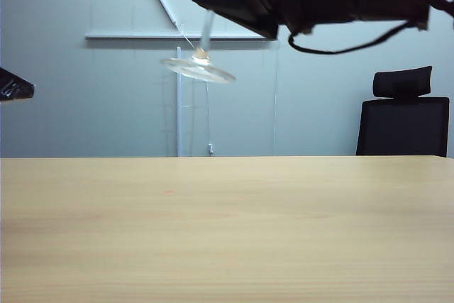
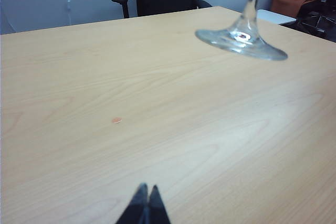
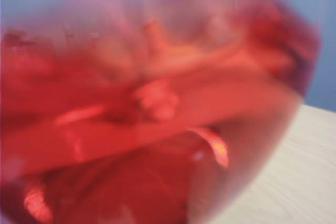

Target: Gently pick up the goblet, rotate it counterclockwise for two full turns (viewing from above), and then place it back on the table.

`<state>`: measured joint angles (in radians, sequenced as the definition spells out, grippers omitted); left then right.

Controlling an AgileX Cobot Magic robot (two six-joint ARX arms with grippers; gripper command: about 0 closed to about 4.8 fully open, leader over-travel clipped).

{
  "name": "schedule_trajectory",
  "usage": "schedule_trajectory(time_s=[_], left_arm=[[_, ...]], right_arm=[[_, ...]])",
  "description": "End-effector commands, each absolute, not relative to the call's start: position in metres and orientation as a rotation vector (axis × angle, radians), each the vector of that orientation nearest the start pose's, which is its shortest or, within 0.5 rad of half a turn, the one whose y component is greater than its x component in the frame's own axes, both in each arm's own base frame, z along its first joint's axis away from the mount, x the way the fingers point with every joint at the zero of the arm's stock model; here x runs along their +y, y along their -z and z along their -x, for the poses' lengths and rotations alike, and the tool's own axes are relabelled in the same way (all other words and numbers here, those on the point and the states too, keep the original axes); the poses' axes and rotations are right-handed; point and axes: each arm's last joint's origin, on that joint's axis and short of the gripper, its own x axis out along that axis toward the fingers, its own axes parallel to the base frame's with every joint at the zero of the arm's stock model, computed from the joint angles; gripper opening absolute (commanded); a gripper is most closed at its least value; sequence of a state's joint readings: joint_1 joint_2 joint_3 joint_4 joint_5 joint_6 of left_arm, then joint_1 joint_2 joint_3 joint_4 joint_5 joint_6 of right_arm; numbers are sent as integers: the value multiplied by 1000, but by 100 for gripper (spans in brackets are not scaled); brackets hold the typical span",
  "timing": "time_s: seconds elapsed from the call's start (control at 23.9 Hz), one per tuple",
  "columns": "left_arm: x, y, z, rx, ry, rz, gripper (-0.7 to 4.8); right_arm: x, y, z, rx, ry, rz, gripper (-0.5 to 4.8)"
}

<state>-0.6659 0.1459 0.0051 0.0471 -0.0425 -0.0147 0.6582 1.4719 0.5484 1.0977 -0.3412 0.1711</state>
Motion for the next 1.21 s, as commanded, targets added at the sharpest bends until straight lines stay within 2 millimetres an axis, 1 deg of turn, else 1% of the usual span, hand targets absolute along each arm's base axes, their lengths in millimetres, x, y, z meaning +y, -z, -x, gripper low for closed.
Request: schedule_trajectory(time_s=[0.04,0.25,0.33,0.46,0.63,0.75,0.92,1.21], left_arm=[[-65,-160,-84,79,625,-21,-5],[-65,-160,-84,79,625,-21,-5],[-65,-160,-84,79,625,-21,-5],[-65,-160,-84,79,625,-21,-5],[-65,-160,-84,79,625,-21,-5],[-65,-160,-84,79,625,-21,-5],[-64,-161,-84,71,625,-18,-5],[-64,-162,-83,60,625,-14,-5]], right_arm=[[175,-224,-215,-109,-925,-275,-6],[172,-211,-215,-19,-836,-283,-6],[172,-206,-217,34,-778,-269,-6],[171,-201,-220,67,-749,-235,-6],[173,-193,-222,44,-752,-107,-6],[175,-187,-224,35,-752,-63,-6],[181,-170,-231,-9,-768,-49,-6],[185,-150,-237,-84,-770,-41,-6]])
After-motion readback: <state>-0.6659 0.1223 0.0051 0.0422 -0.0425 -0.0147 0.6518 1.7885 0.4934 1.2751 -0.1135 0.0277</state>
